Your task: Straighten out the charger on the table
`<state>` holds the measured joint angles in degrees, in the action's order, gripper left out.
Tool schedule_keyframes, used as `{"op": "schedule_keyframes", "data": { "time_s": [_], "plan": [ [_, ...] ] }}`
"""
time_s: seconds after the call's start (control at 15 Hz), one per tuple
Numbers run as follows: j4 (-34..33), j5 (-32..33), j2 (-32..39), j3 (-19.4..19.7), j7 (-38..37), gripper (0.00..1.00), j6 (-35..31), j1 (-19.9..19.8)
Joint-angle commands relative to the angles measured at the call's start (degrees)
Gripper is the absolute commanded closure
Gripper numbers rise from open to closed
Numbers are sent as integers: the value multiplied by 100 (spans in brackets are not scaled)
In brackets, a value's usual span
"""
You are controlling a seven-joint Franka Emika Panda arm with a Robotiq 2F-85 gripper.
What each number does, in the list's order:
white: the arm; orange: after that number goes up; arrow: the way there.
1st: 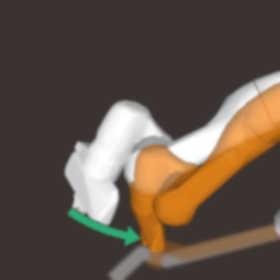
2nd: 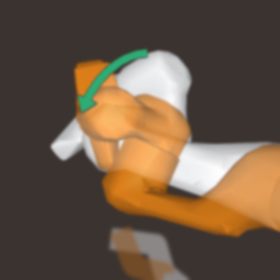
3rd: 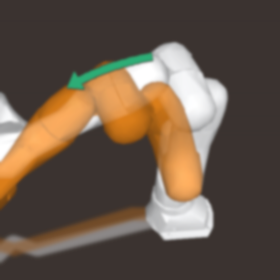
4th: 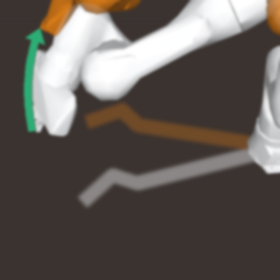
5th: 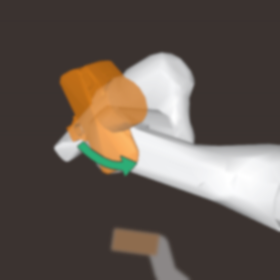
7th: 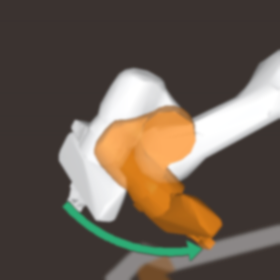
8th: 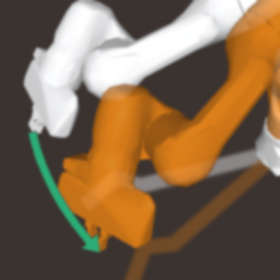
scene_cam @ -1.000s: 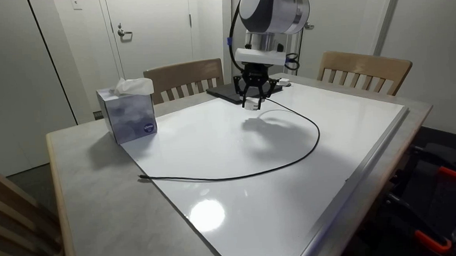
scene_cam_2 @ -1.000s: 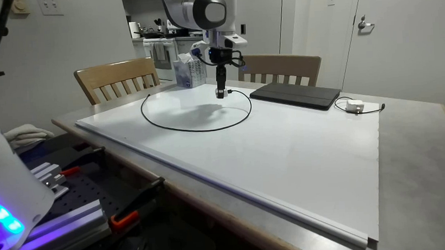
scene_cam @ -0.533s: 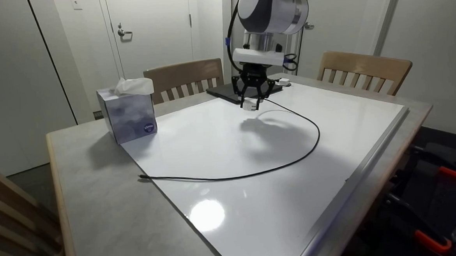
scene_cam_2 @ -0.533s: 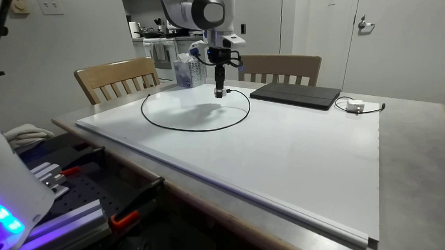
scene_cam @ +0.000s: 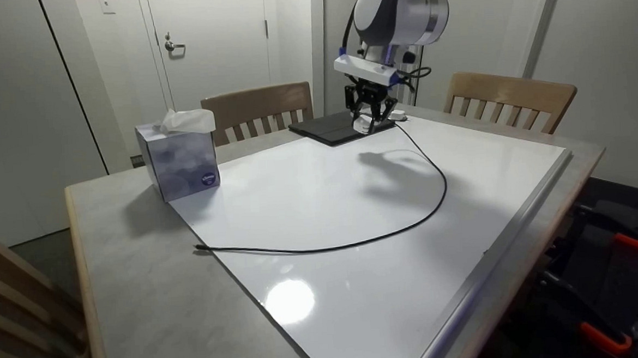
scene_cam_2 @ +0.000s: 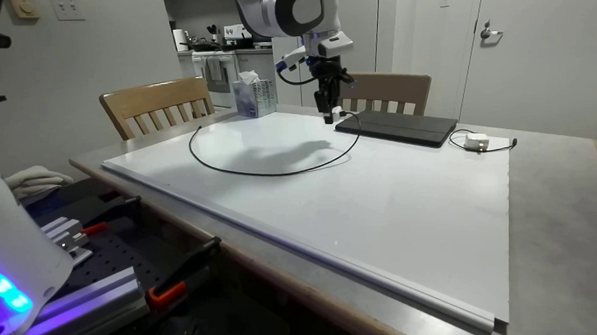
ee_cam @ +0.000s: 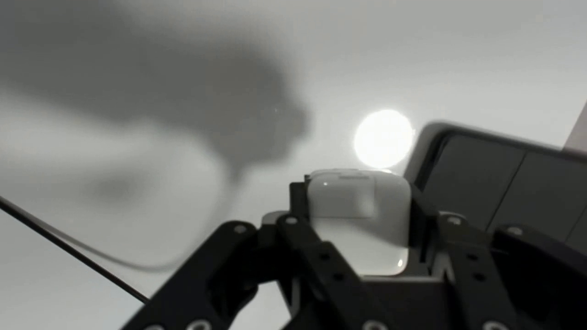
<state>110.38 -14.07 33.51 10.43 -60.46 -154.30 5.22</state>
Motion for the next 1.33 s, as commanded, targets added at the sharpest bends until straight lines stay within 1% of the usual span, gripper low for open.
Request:
{"op": "schedule_keyframes", "data": {
  "time_s": [0.0, 0.2, 0.27, 0.4, 0.6, 0.67, 0.73, 0.93, 1.27],
  "plan": [
    [204, -182, -83, 184, -500, 74, -367, -287],
    [242, -328, -67, 319, -943, 74, -397, -599],
    [103, -83, -2, 261, -798, 49, -275, -495],
    [123, -114, -1, 310, -901, 49, -278, -663],
    [126, -127, -1, 301, -966, 49, -282, -671],
    [98, -78, 46, 515, -1411, 74, -233, -477],
    [59, -45, 118, 758, -2008, 74, -210, -285],
    [-15, -92, 164, 872, -2945, 74, -97, -323],
    [49, -358, 149, 729, -4119, 74, 35, -679]
  ]
}}
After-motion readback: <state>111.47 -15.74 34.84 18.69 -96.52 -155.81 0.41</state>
